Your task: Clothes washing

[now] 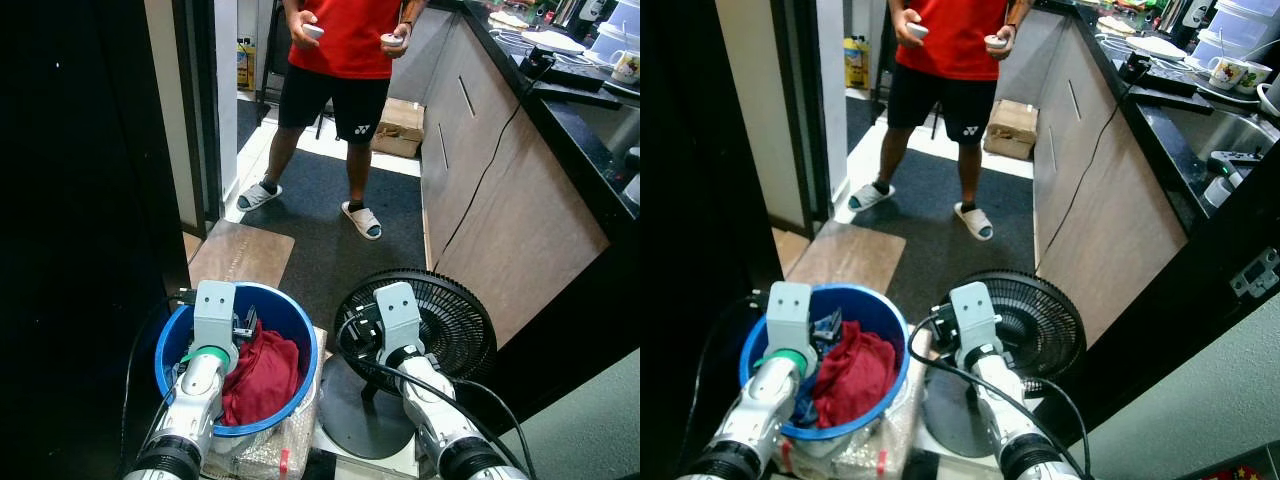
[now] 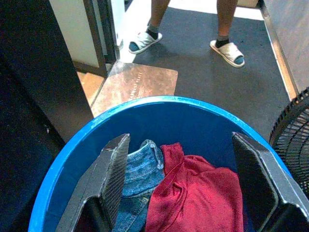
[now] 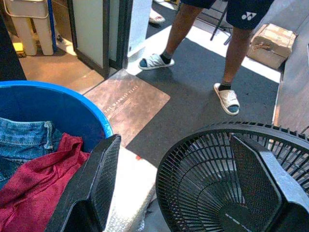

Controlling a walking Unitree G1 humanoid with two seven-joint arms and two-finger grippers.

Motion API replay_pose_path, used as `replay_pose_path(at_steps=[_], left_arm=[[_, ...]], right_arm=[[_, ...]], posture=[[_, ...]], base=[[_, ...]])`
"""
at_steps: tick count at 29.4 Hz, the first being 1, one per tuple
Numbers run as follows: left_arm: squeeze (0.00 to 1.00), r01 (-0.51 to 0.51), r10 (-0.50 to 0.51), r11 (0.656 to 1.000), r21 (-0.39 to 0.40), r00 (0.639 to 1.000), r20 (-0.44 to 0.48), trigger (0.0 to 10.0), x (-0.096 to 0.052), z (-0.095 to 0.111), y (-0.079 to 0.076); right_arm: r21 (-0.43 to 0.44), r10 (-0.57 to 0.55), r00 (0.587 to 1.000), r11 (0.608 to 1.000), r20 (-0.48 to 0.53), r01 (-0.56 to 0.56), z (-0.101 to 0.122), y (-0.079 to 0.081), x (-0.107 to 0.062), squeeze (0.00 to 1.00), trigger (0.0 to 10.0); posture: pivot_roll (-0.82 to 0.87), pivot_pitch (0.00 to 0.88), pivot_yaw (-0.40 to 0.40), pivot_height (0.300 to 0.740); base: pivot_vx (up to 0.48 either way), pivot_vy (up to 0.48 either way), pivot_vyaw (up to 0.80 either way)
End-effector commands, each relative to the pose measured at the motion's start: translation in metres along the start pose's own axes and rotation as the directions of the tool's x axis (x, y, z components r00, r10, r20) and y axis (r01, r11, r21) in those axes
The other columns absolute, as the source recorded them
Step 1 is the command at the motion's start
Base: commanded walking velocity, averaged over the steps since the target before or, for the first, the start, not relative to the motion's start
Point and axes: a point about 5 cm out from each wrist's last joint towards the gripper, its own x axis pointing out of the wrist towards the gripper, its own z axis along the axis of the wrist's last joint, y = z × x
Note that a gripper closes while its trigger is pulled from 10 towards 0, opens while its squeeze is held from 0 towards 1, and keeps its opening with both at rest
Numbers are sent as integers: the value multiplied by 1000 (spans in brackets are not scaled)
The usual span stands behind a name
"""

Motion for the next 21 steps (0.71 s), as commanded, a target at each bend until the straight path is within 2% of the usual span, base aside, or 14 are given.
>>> replay_pose_path(at_steps=[1,21], left_arm=[[0,5,-5,1000,-3,1000,-9,10000,-2,-4,-2],[0,-3,3,1000,1,1000,-19,10000,-4,-6,-1]], right_arm=[[1,-12,1000,1000,-5,12,-2,-4,-1,0,10000],[7,-9,1000,1000,-5,9,-3,-1,-2,0,10000]], posture=[[136,0,-93,740],[139,0,-93,740]], base=[[0,0,0],[0,0,0]])
